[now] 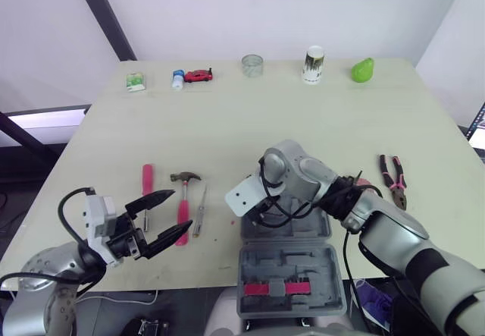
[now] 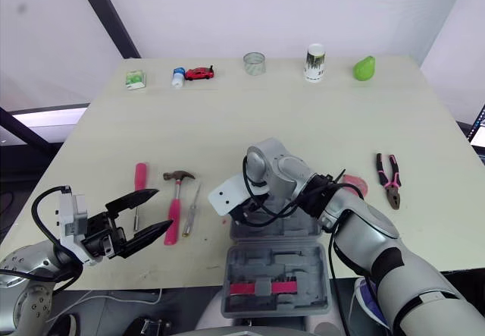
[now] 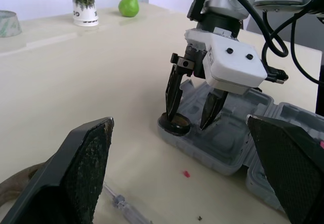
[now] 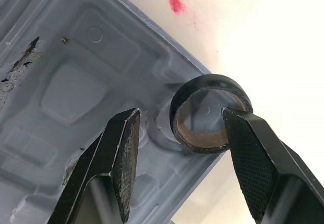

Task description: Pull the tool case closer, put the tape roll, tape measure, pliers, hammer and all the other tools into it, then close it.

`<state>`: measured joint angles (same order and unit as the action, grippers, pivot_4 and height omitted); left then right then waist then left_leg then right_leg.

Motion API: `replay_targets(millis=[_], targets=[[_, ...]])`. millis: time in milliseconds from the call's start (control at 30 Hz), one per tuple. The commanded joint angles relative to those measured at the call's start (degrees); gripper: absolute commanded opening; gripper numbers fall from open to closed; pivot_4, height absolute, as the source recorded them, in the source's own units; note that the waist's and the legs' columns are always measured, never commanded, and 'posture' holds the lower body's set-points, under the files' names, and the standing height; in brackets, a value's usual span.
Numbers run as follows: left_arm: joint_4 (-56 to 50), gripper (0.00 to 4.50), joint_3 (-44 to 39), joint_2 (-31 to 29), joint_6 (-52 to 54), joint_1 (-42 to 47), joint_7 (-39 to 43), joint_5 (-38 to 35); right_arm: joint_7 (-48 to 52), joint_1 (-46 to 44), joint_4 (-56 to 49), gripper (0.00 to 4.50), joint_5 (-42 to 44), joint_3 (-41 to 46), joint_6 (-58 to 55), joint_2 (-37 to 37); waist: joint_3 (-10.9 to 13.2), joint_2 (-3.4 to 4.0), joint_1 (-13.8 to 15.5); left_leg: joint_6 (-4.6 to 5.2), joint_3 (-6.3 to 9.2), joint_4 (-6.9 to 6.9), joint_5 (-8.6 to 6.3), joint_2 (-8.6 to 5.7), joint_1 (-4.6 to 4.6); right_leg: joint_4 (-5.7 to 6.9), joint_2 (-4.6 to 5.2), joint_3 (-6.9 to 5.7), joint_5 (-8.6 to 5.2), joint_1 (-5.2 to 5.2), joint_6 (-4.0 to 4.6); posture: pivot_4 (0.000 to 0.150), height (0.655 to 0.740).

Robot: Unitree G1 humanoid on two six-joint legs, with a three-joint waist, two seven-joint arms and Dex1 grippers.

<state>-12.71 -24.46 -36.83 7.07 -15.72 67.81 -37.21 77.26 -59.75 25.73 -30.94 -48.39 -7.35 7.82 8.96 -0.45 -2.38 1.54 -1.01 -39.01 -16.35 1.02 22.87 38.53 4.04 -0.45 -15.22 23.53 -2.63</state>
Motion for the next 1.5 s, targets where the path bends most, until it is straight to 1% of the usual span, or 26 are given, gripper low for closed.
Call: replay_targets(millis=[33, 200, 333, 733, 1167, 1500], targets=[[0.1, 4.50, -0.1, -0.7, -0.7, 0.5, 0.4, -0.1, 1.9, -0.4, -3.5, 2.69, 1.9, 2.3, -1.7, 0.1, 0.0, 0.00, 0.0, 0.00, 0.00, 0.00, 0.00, 0.00, 0.00, 0.00, 0.00, 0.00, 0.00, 0.00, 0.00, 0.150, 0.7400], [0.9, 4.50, 0.3, -0.9, -0.6, 1.2, 0.9, -0.1, 5.3, -3.5, -6.8, 2.69, 4.4, 5.2, -5.7, 1.3, 0.0, 0.01, 0.0, 0.01, 0.01, 0.00, -0.01, 0.00, 0.01, 0.00, 0.00, 0.00, 0.00, 0.00, 0.00, 0.150, 0.7400], [1.7, 4.50, 0.5, -1.2, -0.6, 1.9, 1.6, 0.0, 5.5, -4.0, -6.5, 2.69, 4.9, 5.3, -6.5, 1.9, 0.0, 0.00, 0.0, 0.02, 0.03, 0.02, -0.01, 0.00, 0.03, 0.00, 0.01, -0.01, 0.00, 0.02, 0.00, 0.150, 0.7400], [1.7, 4.50, 0.2, -1.8, -0.2, 1.7, 2.3, -0.5, 5.7, -2.3, -7.9, 2.69, 5.0, 4.6, -10.0, 1.4, 0.0, 0.00, -0.1, 0.00, 0.03, 0.11, 0.00, 0.00, 0.03, -0.03, 0.07, 0.00, 0.00, 0.02, 0.01, 0.150, 0.7400], [1.8, 4.50, 0.5, -2.3, 0.2, 2.2, 2.5, -0.5, 2.9, -2.2, -4.4, 2.69, 5.6, 4.4, -10.4, -0.9, 0.0, 0.00, -0.1, -0.02, 0.05, 0.26, 0.00, 0.00, 0.03, -0.12, 0.13, 0.14, 0.00, 0.09, 0.05, 0.150, 0.7400], [1.7, 4.50, 0.4, -2.3, 0.3, 2.0, 2.4, -0.5, 3.4, -1.2, -4.9, 2.69, 6.6, 4.4, -12.1, -0.9, 0.0, 0.00, -0.1, -0.07, 0.05, 0.50, 0.03, 0.00, 0.03, -0.31, 0.12, 0.13, 0.01, 0.10, 0.06, 0.150, 0.7400]])
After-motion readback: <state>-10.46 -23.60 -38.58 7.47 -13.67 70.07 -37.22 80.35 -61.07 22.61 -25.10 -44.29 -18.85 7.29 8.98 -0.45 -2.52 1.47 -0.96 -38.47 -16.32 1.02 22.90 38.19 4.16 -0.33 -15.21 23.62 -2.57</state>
